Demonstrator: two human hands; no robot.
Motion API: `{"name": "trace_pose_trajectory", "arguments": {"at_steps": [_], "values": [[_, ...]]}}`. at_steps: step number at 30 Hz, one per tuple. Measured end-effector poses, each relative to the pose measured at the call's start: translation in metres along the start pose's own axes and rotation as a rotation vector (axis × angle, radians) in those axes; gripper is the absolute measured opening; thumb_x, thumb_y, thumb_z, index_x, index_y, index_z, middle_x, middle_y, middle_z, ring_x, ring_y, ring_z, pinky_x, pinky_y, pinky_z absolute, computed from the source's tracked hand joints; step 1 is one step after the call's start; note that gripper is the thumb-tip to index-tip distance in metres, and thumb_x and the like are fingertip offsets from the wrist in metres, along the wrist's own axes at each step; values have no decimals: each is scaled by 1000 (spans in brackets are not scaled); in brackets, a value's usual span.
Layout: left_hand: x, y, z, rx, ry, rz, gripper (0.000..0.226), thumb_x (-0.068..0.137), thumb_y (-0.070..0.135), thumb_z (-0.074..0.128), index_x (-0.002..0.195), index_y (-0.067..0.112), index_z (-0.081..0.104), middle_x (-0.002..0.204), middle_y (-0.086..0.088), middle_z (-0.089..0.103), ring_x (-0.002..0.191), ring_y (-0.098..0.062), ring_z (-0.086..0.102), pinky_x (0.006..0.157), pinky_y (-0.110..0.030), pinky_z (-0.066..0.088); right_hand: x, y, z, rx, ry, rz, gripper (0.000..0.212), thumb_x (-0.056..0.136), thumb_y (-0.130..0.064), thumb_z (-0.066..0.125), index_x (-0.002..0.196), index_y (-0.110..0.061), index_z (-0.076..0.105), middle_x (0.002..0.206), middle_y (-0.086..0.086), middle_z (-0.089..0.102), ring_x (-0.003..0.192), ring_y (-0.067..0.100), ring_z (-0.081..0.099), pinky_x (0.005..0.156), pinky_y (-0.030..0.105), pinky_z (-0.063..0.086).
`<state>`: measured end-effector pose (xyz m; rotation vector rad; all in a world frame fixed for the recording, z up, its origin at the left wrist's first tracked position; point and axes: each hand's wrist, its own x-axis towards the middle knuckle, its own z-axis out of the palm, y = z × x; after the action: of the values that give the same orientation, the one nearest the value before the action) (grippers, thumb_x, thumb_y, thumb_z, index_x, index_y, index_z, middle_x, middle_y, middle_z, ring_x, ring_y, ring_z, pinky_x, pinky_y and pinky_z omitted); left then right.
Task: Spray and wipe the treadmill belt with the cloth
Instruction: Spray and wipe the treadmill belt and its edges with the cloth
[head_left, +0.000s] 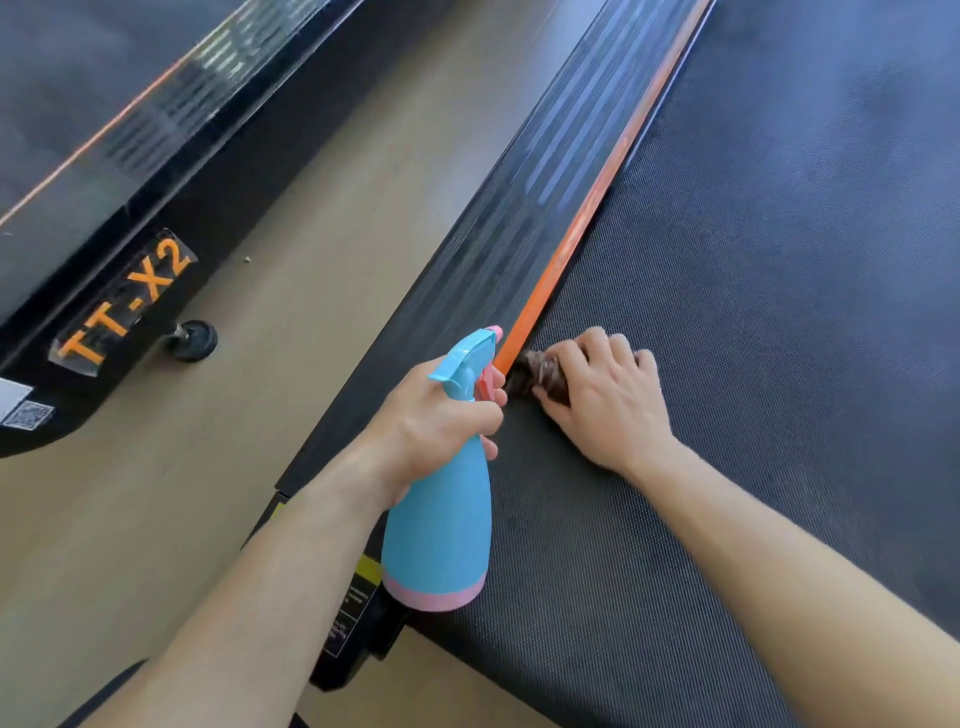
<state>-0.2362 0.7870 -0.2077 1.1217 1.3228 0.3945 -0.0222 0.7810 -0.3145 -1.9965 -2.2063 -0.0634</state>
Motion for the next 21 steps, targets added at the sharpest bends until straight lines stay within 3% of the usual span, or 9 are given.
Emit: {"name": "trace_pose_trajectory", "arguments": {"at_steps": [5,7,10,14,17,21], "values": [[-1,-1,-1,13,-27,22,62,72,16,65,125,49,62,115,-6,70,70,-20,71,75,-35,61,78,15,4,0,-31,291,46,95,-56,51,120,-18,53,122,12,51,111,36,49,90,50,39],[0,-2,-3,7,-28,32,64,83,6,65,133,47,60,116,-7,69,71,-20,70,71,-31,60,70,6,2,1,-19,308,44,95,-55,53,119,-18,54,121,11,51,109,35,50,88,50,39],[-1,-1,-4,-4,-28,30,64,87,0,61,137,40,61,116,-8,70,71,-19,69,67,-24,56,12,-19,-2,-20,23,168,40,88,-51,62,111,-18,58,110,8,54,97,33,52,79,47,40],[1,3,-3,16,-36,32,59,87,3,63,128,45,62,116,-8,72,71,-18,71,68,-26,56,-15,-15,-3,-21,-21,-74,41,86,-53,63,112,-22,60,108,5,54,92,31,52,75,44,40],[2,5,-1,-7,-33,44,55,89,-1,62,123,43,64,118,-10,71,72,-18,69,66,-22,56,32,1,2,-39,26,92,42,90,-55,56,116,-21,57,112,9,53,100,34,52,80,47,41],[0,9,2,-40,-24,65,65,89,-5,59,130,45,62,120,-13,68,73,-18,65,62,-19,55,76,12,8,-14,-3,283,44,96,-55,50,123,-20,54,121,12,50,111,36,49,91,51,40]]}}
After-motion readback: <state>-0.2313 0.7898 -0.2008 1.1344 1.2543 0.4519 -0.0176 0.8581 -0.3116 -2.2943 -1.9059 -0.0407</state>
